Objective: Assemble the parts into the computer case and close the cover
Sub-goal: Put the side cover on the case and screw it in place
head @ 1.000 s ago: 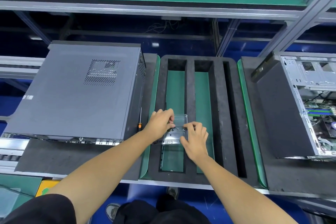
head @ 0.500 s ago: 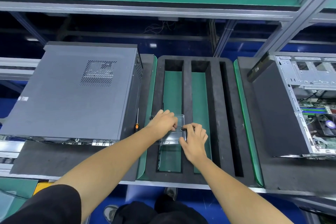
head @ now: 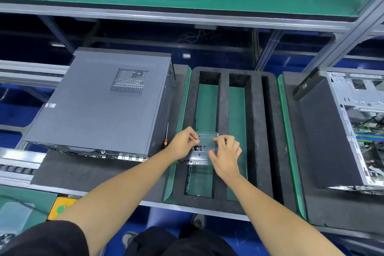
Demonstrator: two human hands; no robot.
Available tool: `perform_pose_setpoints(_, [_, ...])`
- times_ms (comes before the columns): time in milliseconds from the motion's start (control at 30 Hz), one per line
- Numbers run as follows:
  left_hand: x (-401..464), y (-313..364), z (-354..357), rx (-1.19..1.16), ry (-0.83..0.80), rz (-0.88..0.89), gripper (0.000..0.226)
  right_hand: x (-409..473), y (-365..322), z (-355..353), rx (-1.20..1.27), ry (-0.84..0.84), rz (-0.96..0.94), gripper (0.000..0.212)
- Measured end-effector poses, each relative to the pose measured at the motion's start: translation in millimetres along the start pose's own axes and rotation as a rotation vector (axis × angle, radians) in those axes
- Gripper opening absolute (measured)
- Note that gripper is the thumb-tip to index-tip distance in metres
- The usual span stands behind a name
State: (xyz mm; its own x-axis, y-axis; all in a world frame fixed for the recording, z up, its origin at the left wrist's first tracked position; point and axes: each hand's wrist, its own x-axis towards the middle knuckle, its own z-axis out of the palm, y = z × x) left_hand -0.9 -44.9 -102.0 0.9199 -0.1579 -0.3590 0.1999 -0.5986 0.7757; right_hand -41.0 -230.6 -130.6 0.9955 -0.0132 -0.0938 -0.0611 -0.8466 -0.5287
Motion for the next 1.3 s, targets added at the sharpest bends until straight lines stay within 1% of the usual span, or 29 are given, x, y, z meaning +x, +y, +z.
perform_pose_setpoints(67, [0.0,1.1,-1.0,-0.008,-0.014,0.018,0.008,-1.8,1.4,0.8,-0.011,-0.009,0.01,0.032])
perform_pose_setpoints(133, [1.9,1.4,-4.8,-0.03,0.028,0.021,0.006,-3.4,2.9,1.3,-0.005,-0.018,0.012,0.032])
perform_pose_setpoints(233, [4.6,1.4,-11.2,-0.139,0.11,-0.083,0.006,-3.9,5.1,4.3,-0.025,-0.041,-0.032,0.032])
perform_pose_setpoints(300, [4.8,0.2,-13.2,-0.151,0.117,-0.125,0.008,-3.2,6.1,6.4,-0.051,-0.062,-0.071,0.031])
perform_pose_setpoints(367, [3.3,-0.7,-13.4,-0.083,0.089,-0.084,0.007,-2.1,7.2,8.2,-0.089,-0.088,-0.142,0.032])
perform_pose_setpoints(467, [1.8,-1.5,-10.4,0.085,0.051,0.012,0.013,-1.5,9.9,11.8,-0.193,-0.154,-0.282,0.04])
perform_pose_setpoints(533, [3.1,-2.0,-8.4,0.217,0.047,0.049,0.014,-2.0,11.4,13.7,-0.231,-0.179,-0.315,0.043])
perform_pose_setpoints(600, [5.5,-1.7,-6.2,0.342,0.029,0.07,0.012,-3.1,13.5,14.3,-0.233,-0.185,-0.302,0.044])
perform_pose_setpoints(733, [13.5,1.1,-3.9,0.505,-0.072,0.096,0.008,-5.4,17.6,13.4,-0.205,-0.18,-0.265,0.048])
perform_pose_setpoints(867, [18.6,4.7,-3.7,0.581,-0.144,0.098,0.007,-6.5,19.7,11.8,-0.194,-0.183,-0.256,0.046])
perform_pose_setpoints(933, [20.5,10.0,-2.9,0.614,-0.18,0.105,0.009,-6.9,20.1,12.1,-0.182,-0.18,-0.241,0.045])
perform_pose_setpoints(1033, [24.1,22.2,1.2,0.772,-0.308,0.097,0.014,-7.6,20.7,12.7,-0.174,-0.17,-0.213,0.04])
perform_pose_setpoints(1067, [23.9,24.2,3.1,0.811,-0.328,0.102,0.018,-8.1,21.1,12.7,-0.17,-0.166,-0.204,0.038])
perform_pose_setpoints(1167, [21.8,23.1,6.4,0.824,-0.305,0.167,0.032,-8.8,21.2,11.7,-0.14,-0.154,-0.177,0.037])
perform_pose_setpoints(1233, [20.4,24.5,6.7,0.792,-0.29,0.161,0.026,-9.0,20.7,10.7,-0.132,-0.148,-0.167,0.038])
perform_pose_setpoints(1300, [20.2,27.4,6.3,0.714,-0.266,0.109,0.02,-9.0,20.4,9.5,-0.134,-0.149,-0.163,0.039])
